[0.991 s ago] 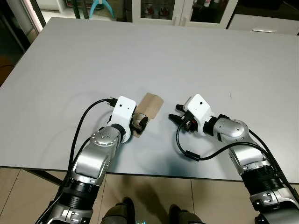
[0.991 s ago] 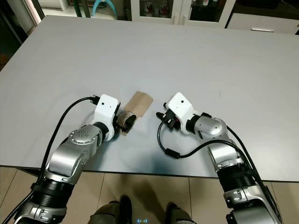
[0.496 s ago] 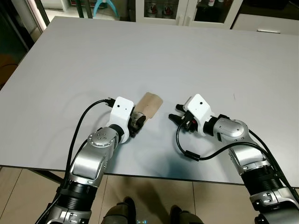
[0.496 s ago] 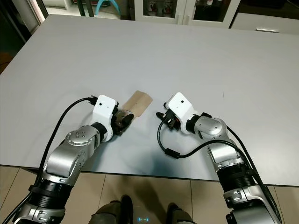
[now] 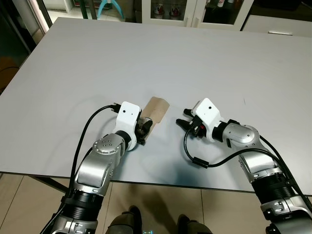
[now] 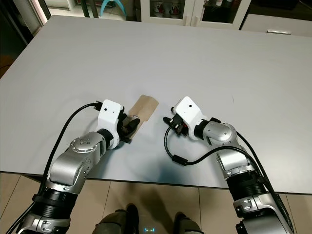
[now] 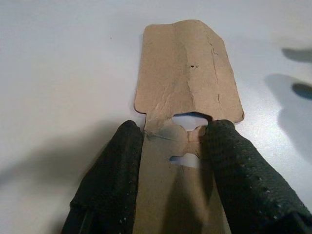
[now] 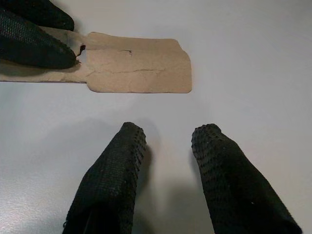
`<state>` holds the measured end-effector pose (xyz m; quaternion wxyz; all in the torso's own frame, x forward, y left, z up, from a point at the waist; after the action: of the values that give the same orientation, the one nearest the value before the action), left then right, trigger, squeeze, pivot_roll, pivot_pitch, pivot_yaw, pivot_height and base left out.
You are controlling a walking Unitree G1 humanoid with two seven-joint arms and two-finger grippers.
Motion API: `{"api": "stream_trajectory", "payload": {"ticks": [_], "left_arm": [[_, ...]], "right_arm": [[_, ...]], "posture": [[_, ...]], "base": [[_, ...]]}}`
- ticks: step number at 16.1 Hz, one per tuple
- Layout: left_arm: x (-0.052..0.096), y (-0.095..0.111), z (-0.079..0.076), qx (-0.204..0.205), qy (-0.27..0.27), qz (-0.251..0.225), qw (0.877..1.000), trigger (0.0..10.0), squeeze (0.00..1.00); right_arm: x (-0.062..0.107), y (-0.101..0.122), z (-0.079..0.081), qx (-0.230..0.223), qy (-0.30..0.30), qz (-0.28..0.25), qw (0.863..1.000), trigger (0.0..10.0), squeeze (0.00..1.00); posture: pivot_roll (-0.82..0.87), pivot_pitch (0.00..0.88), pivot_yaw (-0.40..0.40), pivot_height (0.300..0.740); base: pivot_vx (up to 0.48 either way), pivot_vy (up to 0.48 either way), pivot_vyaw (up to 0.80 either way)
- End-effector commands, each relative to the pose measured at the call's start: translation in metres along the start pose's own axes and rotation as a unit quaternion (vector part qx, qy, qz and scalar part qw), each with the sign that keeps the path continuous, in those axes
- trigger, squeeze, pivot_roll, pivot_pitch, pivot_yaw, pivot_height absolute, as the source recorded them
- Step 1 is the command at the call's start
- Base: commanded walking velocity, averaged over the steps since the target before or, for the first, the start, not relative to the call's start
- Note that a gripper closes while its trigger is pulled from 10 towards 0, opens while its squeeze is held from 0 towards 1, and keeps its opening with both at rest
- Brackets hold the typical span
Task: Picking trash to rubbish bin
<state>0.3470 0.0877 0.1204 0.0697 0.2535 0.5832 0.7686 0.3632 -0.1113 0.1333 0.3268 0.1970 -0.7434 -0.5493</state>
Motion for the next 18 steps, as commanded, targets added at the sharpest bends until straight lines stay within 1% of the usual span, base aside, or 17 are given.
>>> {"api": "stream_trajectory", "payload": {"ticks": [1,4,5,6,8,11,14,15,18], "left_arm": [[-0.001,-0.034,-0.015,0.026,-0.031,0.057,0.998,0.0,0.0],[-0.002,-0.021,-0.004,0.023,0.014,0.022,0.999,0.0,0.0],[-0.002,-0.016,0.002,0.021,0.037,0.006,0.999,0.0,0.0],[-0.001,-0.007,0.009,0.019,0.068,-0.022,0.997,0.0,0.0],[0.002,0.011,0.016,0.001,0.101,-0.069,0.993,0.0,0.0],[0.007,0.028,0.022,-0.011,0.129,-0.111,0.985,0.0,0.0],[0.009,0.034,0.025,-0.015,0.142,-0.133,0.981,0.0,0.0],[0.008,0.034,0.024,-0.017,0.141,-0.133,0.981,0.0,0.0],[0.004,0.024,0.025,-0.032,0.138,-0.11,0.984,0.0,0.0]], "right_arm": [[0.002,-0.004,0.0,-0.004,-0.002,0.005,1.0,10.0,0.0],[0.002,-0.004,0.0,-0.003,-0.002,0.005,1.0,10.0,0.0],[0.002,-0.004,0.0,-0.003,-0.002,0.005,1.0,10.0,0.0],[0.001,-0.004,-0.001,-0.003,-0.003,0.004,1.0,10.0,0.0],[0.001,-0.004,-0.001,-0.002,-0.004,0.004,1.0,10.0,0.0],[0.001,-0.003,-0.002,-0.001,-0.004,0.004,1.0,10.0,0.0],[0.001,-0.003,-0.002,0.0,-0.005,0.004,1.0,10.0,0.0],[0.0,-0.004,-0.002,0.0,-0.005,0.005,1.0,10.0,0.0],[0.0,-0.005,-0.002,0.0,-0.007,0.005,1.0,10.0,0.0]], "posture": [[-0.08,0.188,0.004,0.74],[-0.08,0.19,-0.002,0.74],[-0.08,0.19,-0.002,0.74],[-0.08,0.191,-0.004,0.74],[-0.08,0.191,-0.006,0.74],[-0.08,0.192,-0.01,0.74],[-0.08,0.191,-0.01,0.74],[-0.08,0.191,-0.01,0.74],[-0.08,0.191,-0.01,0.74]], "base": [[0.0,0.0,0.0],[0.0,0.0,0.0],[0.0,0.0,0.0],[0.0,0.0,0.0],[0.0,0.0,0.0],[0.0,0.0,0.0],[0.0,0.0,0.0],[0.0,0.0,0.0],[0.0,0.0,0.0]]}}
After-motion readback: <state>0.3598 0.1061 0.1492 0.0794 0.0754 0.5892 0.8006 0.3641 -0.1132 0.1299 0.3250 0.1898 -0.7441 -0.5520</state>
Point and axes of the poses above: a point about 5 cm out from each wrist's last joint towards the gripper, its own x axis pointing back from the gripper into the wrist, its own y axis along the axis of the wrist's last joint, z = x × y, the point moved 4 cm from there along -x, pointing out of the wrist towards the gripper, and after that the axes turned 10 degrees about -x, right-handed, at the moved point
